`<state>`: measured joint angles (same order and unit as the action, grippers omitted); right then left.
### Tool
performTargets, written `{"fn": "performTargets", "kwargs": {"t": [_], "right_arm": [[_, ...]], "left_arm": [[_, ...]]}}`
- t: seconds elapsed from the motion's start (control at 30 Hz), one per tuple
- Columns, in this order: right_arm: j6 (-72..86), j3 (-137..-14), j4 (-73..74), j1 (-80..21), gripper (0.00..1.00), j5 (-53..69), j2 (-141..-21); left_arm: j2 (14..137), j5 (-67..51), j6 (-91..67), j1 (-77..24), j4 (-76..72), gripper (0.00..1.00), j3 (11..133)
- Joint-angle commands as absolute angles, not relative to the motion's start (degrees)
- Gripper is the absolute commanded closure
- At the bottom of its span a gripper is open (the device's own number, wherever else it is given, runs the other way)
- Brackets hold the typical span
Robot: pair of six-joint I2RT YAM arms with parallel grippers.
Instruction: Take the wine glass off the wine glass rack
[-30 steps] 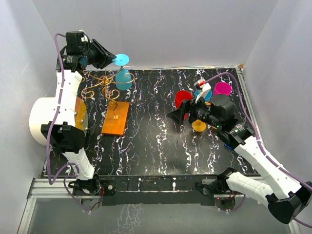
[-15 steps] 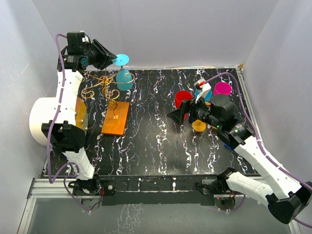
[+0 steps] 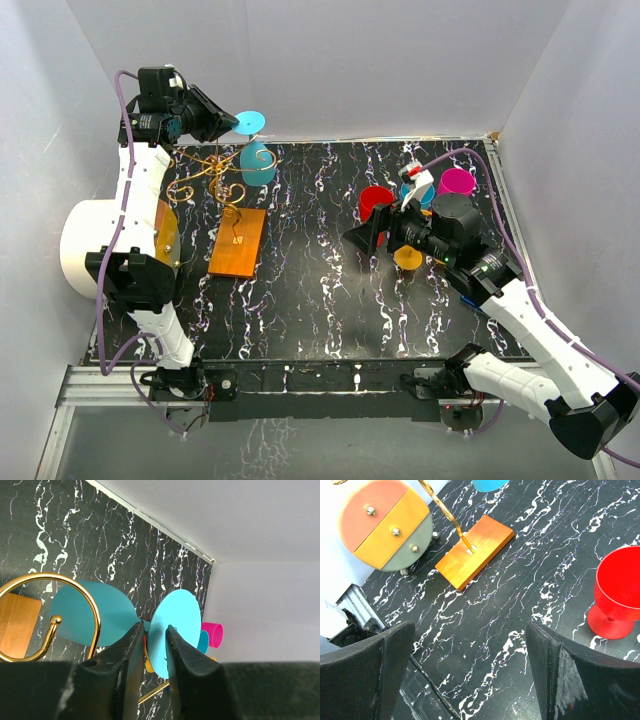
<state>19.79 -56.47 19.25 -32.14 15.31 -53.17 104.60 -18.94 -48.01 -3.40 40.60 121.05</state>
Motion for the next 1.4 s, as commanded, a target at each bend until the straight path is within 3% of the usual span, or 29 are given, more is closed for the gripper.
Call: {"fn": "performTargets", "kwargs": {"t": [0.0,0.47,1.37], "right_arm": [[19.26,-57.41,16.79,-32.04,0.10,14.93,-51.76],[19.25,-57.66,16.96,-32.08,0.09,15.21,-52.02],[20.49,-57.37,17.39,-32.08,0.09,15.90,-50.38]], "left_arm": [[103.29,-20.52,-47.71,-3.52,39.00,0.84,120.26],[100.13,-22.19,-51.06,-3.52,33.35,1.00,116.95],[89.52,-25.38,-57.02,-2.29,25.74,1.00,105.48]]}}
